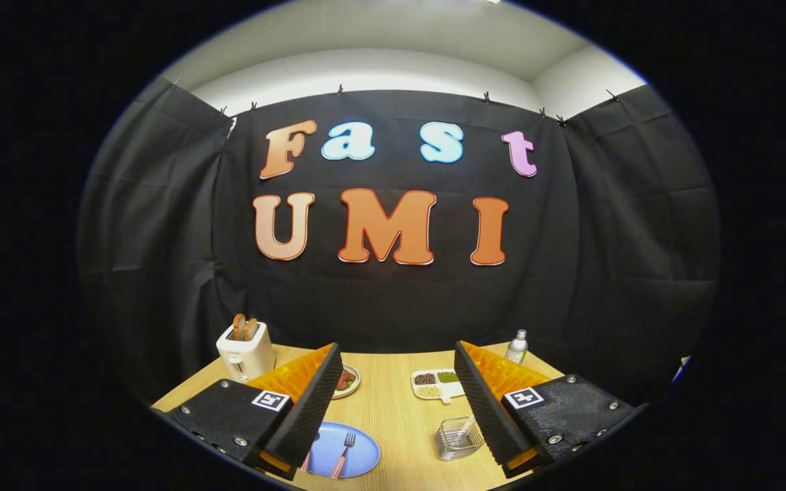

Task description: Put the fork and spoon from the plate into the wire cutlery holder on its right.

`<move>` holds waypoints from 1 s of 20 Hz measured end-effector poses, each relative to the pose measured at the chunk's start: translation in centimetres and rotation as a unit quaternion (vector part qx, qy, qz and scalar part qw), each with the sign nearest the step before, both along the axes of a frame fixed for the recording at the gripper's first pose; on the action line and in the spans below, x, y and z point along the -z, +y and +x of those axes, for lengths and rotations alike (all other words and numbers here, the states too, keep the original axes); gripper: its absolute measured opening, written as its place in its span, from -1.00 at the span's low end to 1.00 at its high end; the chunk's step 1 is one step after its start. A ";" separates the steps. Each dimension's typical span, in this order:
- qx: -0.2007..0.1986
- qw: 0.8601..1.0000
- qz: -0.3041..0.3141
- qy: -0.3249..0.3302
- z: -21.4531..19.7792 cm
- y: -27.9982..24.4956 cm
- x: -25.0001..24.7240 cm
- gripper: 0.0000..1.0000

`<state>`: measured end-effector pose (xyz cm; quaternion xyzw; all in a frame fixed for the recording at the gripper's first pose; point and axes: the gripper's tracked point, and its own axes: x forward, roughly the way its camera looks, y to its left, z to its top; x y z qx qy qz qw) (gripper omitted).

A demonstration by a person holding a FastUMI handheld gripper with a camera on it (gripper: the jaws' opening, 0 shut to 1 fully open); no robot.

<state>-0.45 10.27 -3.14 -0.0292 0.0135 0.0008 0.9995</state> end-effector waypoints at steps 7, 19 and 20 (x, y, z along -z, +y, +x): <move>-0.019 0.996 -0.015 0.080 1.3 3.5 9.7 0.97; -0.032 0.968 -0.028 0.249 1.1 6.4 26.4 0.82; -0.032 0.965 -0.031 0.257 1.0 6.6 27.3 0.77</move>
